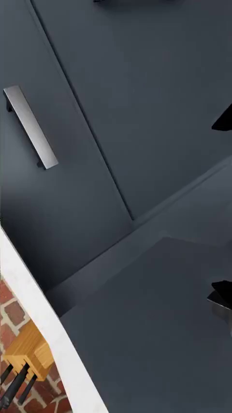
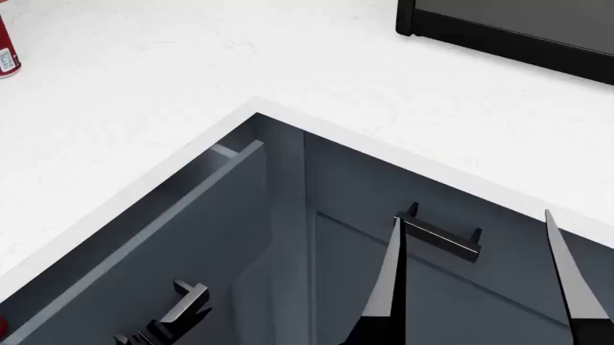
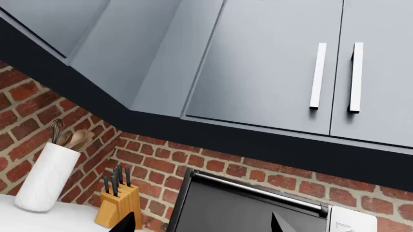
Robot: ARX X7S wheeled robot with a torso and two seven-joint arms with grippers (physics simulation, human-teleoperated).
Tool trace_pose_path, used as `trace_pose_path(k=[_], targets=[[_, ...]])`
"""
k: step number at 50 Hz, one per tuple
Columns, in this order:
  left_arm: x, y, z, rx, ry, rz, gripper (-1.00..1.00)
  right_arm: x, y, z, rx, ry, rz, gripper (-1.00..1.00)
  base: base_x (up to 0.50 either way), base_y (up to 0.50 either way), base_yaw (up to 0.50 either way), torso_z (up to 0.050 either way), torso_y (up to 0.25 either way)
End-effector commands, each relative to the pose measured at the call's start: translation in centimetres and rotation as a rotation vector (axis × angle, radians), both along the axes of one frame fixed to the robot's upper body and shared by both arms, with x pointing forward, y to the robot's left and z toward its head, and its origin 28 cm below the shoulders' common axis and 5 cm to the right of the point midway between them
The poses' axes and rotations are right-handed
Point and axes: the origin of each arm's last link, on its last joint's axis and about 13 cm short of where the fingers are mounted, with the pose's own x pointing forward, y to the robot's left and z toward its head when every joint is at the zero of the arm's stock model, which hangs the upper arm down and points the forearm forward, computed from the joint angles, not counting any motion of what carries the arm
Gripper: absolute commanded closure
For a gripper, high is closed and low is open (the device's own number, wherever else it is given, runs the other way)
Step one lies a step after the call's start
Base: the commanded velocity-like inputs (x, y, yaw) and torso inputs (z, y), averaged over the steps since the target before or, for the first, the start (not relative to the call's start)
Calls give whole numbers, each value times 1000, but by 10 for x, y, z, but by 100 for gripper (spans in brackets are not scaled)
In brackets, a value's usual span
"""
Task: Close the right drawer.
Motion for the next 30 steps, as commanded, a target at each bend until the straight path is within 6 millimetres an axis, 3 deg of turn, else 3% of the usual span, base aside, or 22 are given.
trace_pose_path(k=[1,17,30], targets=[[-7,62,-9,18,75,317,-100,5,3,2,4,-9,25,-100,0,0,0,0,0],[-2,116,4,101,75,502,-100,7,5,5,-2,-15,24,-100,0,0,0,0,0],[-21,167,6,204,102,693,-100,9,5,4,-4,-12,22,-100,0,0,0,0,0]])
